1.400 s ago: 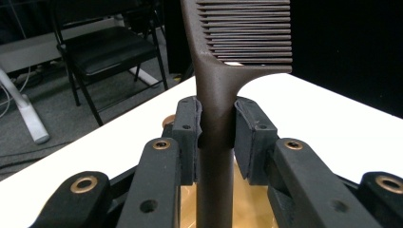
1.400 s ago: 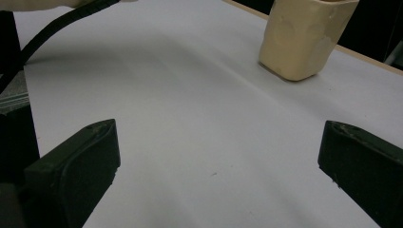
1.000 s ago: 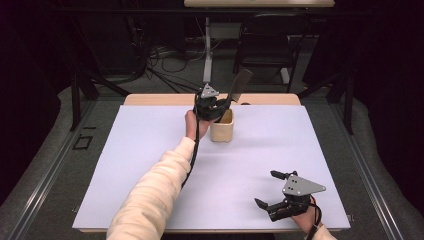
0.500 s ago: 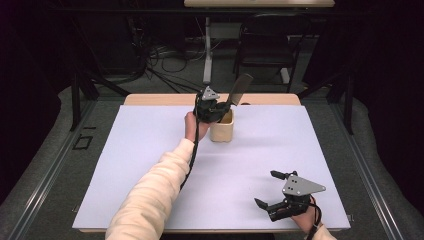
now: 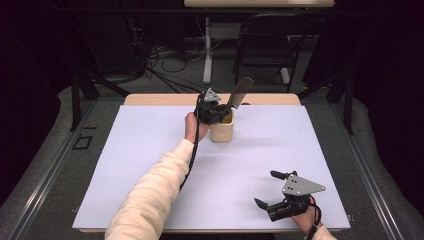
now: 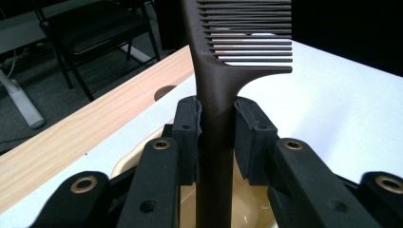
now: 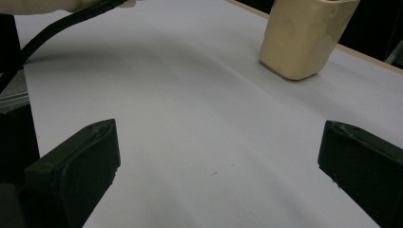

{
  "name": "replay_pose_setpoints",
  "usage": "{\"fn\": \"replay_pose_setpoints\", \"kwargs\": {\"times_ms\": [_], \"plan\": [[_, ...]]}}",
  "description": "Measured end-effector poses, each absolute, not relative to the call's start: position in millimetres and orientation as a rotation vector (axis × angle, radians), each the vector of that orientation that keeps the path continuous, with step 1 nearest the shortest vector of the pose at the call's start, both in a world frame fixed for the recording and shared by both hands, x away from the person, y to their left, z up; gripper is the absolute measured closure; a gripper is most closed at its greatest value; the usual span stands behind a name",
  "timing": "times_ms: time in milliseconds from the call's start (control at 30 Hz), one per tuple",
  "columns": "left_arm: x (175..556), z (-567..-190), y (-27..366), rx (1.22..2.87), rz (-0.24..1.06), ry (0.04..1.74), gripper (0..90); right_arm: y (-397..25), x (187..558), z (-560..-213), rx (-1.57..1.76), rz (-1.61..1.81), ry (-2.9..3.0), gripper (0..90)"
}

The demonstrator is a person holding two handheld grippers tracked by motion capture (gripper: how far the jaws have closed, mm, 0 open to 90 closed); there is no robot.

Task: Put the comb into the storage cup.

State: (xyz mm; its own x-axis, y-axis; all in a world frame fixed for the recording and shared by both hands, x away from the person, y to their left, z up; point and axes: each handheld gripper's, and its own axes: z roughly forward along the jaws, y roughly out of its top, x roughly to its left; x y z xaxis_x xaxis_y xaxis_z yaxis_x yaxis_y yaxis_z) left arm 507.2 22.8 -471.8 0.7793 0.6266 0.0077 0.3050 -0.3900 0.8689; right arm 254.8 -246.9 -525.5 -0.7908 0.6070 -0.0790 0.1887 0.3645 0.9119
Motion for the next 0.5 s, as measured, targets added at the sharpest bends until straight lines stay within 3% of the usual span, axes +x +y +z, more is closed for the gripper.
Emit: {"fn": "replay_pose_setpoints", "kwargs": {"times_ms": [500], "plan": [[507.2, -473.1, 22.5, 2.028, 0.413, 0.684, 72.0, -246.7, 255.0, -525.5, 0.695, 1.412, 2.227, 0.0]]}}
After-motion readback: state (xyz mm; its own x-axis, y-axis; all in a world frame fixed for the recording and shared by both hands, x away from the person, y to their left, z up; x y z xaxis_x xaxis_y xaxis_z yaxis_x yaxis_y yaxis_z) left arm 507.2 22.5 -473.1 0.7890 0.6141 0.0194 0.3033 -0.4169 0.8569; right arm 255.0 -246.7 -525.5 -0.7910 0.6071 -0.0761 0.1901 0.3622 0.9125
